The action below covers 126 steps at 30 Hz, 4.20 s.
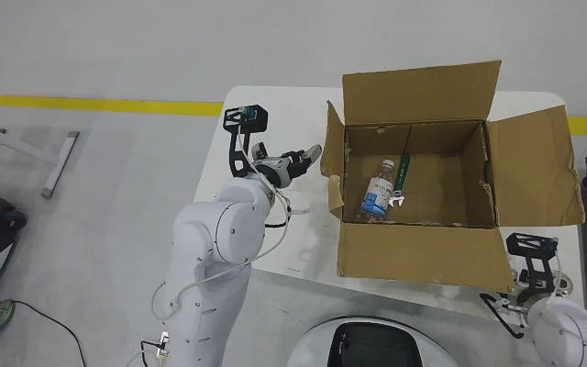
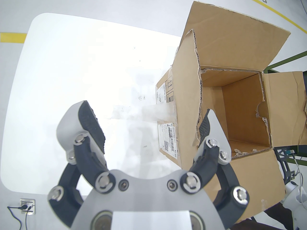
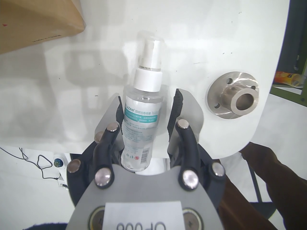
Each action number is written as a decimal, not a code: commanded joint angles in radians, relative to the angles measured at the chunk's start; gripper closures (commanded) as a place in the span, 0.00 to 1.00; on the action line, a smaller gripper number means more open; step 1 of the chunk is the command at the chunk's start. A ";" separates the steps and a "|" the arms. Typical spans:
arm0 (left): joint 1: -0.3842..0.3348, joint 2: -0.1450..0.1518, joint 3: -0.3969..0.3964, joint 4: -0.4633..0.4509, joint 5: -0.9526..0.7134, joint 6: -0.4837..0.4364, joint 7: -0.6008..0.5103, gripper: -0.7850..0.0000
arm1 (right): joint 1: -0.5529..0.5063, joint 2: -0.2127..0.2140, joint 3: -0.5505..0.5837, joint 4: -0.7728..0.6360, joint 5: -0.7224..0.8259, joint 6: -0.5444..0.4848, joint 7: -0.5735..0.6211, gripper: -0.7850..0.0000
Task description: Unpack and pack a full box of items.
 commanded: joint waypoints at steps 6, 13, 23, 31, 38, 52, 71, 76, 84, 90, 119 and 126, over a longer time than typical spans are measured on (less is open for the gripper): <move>0.000 0.000 0.000 0.000 0.000 0.000 0.000 0.00 | 0.007 -0.002 0.000 0.007 -0.012 0.000 0.011 0.80; 0.000 0.000 0.000 0.000 0.000 0.000 0.000 0.00 | 0.013 -0.006 0.058 -0.008 0.066 0.030 0.021 1.00; 0.000 0.000 0.000 0.000 0.000 0.000 0.000 0.00 | 0.028 -0.016 0.452 -0.047 0.529 0.033 -0.004 1.00; 0.000 0.000 0.000 0.000 0.000 0.000 0.000 0.00 | 0.082 -0.012 0.816 -0.033 0.986 -0.090 0.033 1.00; 0.000 0.000 0.000 0.000 0.000 0.000 0.000 0.00 | 0.122 0.008 0.930 -0.067 1.227 -0.187 0.083 1.00; 0.000 0.000 0.000 0.000 0.000 0.000 0.000 0.00 | 0.269 0.105 0.616 -0.112 1.140 -0.238 0.134 1.00; 0.000 0.000 0.000 0.000 0.000 0.000 0.000 0.00 | 0.693 0.155 -0.315 0.117 0.117 0.177 0.067 1.00; 0.000 0.000 0.000 0.000 0.000 0.000 0.000 0.00 | 0.820 0.140 -0.458 0.232 -0.002 0.215 0.129 0.85; 0.000 0.000 0.000 0.000 0.000 0.000 0.000 0.00 | 0.901 0.106 -0.549 0.321 -0.010 0.205 0.139 0.00; 0.000 0.000 0.000 0.000 0.000 0.000 0.000 0.00 | 0.849 0.104 -0.438 0.213 0.067 0.175 0.169 0.00; 0.000 0.000 0.000 0.000 0.000 0.000 0.000 0.00 | 0.224 0.129 0.795 0.028 0.496 -0.395 0.421 0.00; 0.000 0.000 0.000 0.000 0.000 0.000 0.000 0.00 | 0.033 0.103 0.696 -0.020 0.459 -0.416 0.352 0.00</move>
